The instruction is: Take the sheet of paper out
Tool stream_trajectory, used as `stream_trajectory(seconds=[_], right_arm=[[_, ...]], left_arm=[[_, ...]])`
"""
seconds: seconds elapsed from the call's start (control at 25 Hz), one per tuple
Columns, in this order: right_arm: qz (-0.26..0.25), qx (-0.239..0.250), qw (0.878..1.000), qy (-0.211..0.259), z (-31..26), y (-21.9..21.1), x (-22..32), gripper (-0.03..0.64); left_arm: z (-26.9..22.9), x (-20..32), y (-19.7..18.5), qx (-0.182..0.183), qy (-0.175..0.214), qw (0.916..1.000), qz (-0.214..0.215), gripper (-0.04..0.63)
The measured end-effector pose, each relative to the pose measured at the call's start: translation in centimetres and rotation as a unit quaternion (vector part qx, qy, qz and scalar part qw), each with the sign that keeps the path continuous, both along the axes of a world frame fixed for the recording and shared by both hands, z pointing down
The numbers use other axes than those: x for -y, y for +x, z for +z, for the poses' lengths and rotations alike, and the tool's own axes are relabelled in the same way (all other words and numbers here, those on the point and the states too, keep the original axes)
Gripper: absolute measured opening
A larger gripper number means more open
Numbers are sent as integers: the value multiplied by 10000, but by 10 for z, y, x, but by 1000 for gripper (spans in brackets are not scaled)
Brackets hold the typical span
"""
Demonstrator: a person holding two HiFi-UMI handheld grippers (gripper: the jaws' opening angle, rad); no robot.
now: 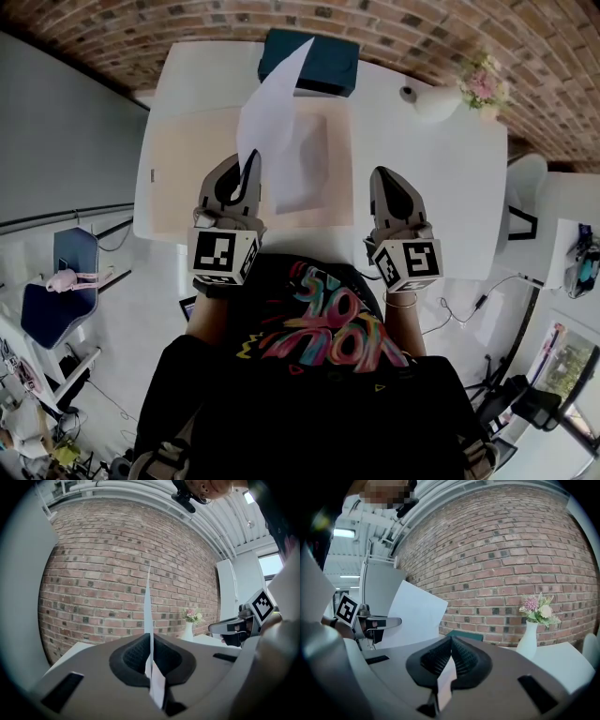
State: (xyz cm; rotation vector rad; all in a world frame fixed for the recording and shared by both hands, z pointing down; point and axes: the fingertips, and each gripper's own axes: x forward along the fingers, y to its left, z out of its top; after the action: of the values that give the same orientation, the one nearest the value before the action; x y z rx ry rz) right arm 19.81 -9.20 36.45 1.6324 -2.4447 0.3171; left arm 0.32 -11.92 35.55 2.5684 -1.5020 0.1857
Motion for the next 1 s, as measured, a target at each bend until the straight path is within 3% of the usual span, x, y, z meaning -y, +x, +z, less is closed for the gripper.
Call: stream_trajectory(seconds=[1.0], right_arm=[[-41, 41, 10000, -80, 1, -6, 3, 18]], left_arm=[[4, 2, -4, -2, -57, 9999, 88, 23]])
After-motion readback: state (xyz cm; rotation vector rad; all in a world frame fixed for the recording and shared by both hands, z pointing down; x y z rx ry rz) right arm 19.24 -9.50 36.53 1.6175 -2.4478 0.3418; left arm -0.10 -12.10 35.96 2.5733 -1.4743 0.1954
